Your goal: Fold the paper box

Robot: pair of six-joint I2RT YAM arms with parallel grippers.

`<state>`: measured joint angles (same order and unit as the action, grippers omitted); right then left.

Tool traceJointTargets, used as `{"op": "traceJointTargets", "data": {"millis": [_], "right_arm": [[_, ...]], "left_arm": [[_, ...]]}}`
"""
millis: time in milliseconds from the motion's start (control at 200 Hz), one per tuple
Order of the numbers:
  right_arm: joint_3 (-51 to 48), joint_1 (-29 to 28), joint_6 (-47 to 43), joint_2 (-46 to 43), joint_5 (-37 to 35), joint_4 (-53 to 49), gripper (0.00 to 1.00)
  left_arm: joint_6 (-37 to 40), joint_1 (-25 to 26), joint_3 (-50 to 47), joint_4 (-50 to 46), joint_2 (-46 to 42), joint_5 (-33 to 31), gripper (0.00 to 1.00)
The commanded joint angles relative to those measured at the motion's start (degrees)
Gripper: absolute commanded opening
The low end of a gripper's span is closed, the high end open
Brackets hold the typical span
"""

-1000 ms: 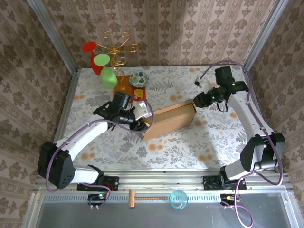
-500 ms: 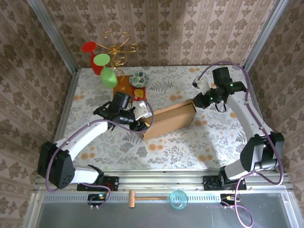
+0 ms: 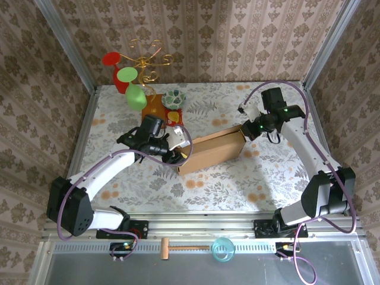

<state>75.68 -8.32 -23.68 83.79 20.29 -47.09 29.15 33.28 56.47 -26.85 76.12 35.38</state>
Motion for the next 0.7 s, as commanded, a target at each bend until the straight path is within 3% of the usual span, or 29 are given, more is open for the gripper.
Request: {"op": "traceJointTargets", "data": {"millis": [0, 695], "right_arm": [[-0.54, -0.47, 1.21, -2.37, -1.91, 0.15, 0.00], [3.16, -1.31, 20.57, -0.85, -3.15, -6.26, 0.00]], "left_arm": [[-0.78, -0.49, 0.74, 0.48, -0.05, 0.51, 0.54], [-2.44, -0.49, 0.95, 1.76, 0.56, -1.25, 0.54]]}}
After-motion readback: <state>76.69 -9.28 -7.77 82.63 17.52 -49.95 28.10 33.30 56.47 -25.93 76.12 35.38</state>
